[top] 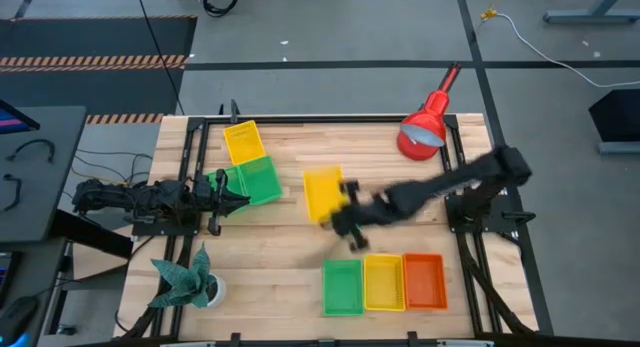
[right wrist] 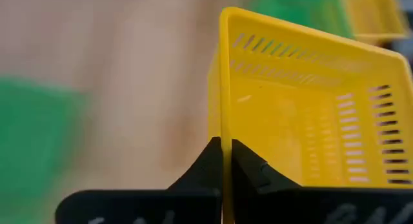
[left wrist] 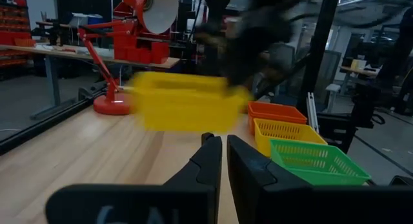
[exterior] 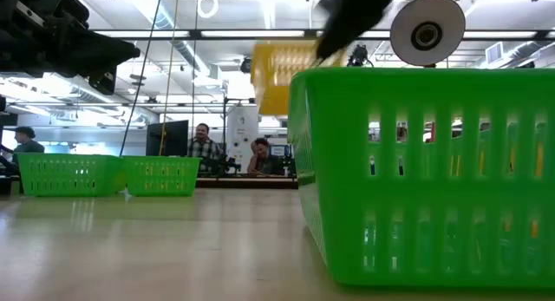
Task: Stack baskets by color
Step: Stack the top center yellow basket on the bottom right yellow basket
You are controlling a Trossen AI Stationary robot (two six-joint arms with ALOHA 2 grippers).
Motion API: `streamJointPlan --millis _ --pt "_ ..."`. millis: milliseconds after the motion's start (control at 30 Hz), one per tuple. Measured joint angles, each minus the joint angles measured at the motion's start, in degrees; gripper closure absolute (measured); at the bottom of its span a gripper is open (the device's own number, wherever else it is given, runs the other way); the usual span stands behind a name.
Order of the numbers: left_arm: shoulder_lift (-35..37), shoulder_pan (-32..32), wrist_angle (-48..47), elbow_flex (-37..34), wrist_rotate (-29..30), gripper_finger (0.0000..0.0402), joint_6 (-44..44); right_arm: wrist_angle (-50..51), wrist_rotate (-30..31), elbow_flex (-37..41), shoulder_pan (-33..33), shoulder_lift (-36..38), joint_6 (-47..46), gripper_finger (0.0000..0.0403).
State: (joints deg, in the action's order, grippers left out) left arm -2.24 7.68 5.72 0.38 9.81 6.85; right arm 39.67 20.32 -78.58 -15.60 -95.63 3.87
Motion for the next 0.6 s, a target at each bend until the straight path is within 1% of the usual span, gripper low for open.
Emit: streamJointPlan --millis 133,200,300,367,433,533,600 --pt "0.0 0.0 0.0 0.0 -0.01 0.0369 0.0 4.96 2.74 -0.01 -14.27 3.52 -11.75 0.0395" --pt "0.0 0.0 0.02 0.0 0.01 0.0366 0.0 5.73 3.36 -0.01 -20.48 3.69 -18.98 0.0395" --pt "0.0 0.0 0.01 0.0 0.0 0.0365 0.0 6.77 4.13 0.01 -28.21 2.0 -30.62 0.0395" --pt "0.0 0.01 0.01 0.0 0.01 0.0366 0.01 6.73 4.95 0.03 -32.48 0.45 -37.6 0.0395" --pt "0.0 0.0 0.0 0.0 0.01 0.037 0.0 6.79 7.42 0.03 -36.08 -0.99 -42.88 0.0395" --pt "0.0 0.0 0.0 0.0 -0.01 0.0373 0.0 7.87 11.8 0.03 -40.13 -2.87 -47.45 0.0395" --pt "0.0 0.0 0.02 0.0 0.0 0.0373 0.02 9.29 12.99 0.03 -41.59 -4.34 -50.17 0.0395"
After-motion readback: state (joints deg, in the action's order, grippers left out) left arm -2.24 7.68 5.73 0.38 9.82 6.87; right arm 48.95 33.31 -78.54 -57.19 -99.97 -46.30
